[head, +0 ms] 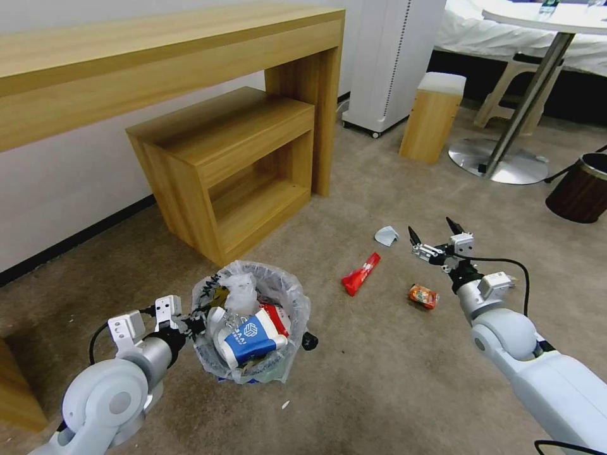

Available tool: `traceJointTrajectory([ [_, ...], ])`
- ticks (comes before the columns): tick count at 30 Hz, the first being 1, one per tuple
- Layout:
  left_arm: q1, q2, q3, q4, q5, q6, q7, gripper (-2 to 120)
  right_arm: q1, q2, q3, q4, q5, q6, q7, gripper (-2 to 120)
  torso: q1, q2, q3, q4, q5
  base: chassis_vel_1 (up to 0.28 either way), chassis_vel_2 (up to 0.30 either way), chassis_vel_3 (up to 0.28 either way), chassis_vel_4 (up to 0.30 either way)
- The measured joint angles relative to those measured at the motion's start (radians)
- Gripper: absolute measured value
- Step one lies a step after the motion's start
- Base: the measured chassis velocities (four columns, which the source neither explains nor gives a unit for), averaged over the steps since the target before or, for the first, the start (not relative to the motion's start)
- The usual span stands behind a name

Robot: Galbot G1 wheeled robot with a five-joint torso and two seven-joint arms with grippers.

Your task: Pick up the trash bin and place the garbage on the floor into it.

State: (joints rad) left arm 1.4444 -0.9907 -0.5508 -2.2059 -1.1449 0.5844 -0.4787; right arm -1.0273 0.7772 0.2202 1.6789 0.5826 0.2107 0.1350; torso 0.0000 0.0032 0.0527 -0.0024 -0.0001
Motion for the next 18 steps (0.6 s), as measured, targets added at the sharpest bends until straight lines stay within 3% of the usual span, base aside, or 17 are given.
traceJointTrajectory([
  [18,0.008,-0.010,-0.001,-0.007,0.010,0.002,-0.001,0,-0.015,0.001,0.010,-0.001,-0.002,0.014,-0.006,97,0.000,0.000,0.000,0.0001,0.0001,0.000,0.000,0.000,0.000],
])
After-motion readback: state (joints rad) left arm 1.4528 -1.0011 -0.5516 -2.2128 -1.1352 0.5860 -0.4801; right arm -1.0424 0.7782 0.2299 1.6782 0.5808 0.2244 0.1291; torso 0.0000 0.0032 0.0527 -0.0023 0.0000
